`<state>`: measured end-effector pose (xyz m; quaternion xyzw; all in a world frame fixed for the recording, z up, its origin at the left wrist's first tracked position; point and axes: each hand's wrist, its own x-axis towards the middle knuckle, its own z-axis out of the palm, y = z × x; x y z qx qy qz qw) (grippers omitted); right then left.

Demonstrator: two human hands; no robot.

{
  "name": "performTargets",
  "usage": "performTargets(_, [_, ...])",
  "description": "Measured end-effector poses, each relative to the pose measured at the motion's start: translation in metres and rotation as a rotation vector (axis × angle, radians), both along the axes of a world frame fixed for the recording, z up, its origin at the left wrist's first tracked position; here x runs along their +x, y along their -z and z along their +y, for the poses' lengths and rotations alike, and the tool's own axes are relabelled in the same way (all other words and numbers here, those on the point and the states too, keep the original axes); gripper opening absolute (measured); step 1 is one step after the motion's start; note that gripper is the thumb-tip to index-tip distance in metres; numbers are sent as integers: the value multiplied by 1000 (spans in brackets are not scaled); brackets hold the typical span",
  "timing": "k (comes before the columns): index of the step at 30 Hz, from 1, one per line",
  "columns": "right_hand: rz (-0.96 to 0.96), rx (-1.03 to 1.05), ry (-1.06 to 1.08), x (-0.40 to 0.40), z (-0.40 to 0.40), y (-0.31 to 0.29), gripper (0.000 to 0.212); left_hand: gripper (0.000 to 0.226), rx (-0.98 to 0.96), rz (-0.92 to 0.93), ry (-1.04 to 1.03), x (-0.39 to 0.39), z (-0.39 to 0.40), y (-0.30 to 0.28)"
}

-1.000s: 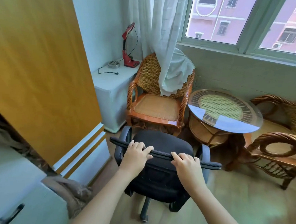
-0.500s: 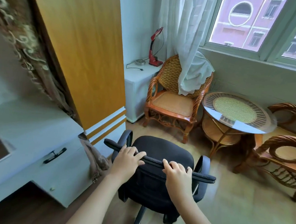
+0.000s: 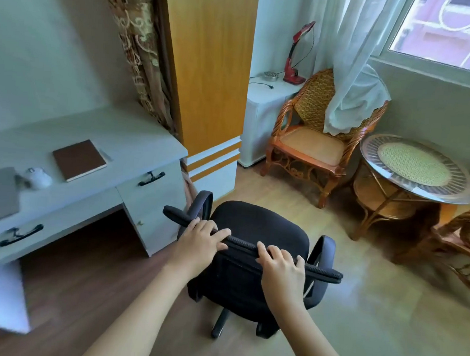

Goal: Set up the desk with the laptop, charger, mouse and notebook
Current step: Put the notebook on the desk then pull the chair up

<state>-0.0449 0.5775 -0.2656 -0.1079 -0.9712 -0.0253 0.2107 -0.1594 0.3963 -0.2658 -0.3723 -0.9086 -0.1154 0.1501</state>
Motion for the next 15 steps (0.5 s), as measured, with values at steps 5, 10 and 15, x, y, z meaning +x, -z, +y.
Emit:
performTargets(5, [-5, 1, -129, 39, -25, 0, 45, 23, 56, 38, -132, 62, -36, 2])
performTargets(10, [-57, -46, -255, 73, -44, -2, 48, 33, 32, 105, -281, 125, -64, 3])
performTargets(15, [-166, -125, -405, 97, -59, -13, 43, 33, 5, 108, -447, 187, -89, 6])
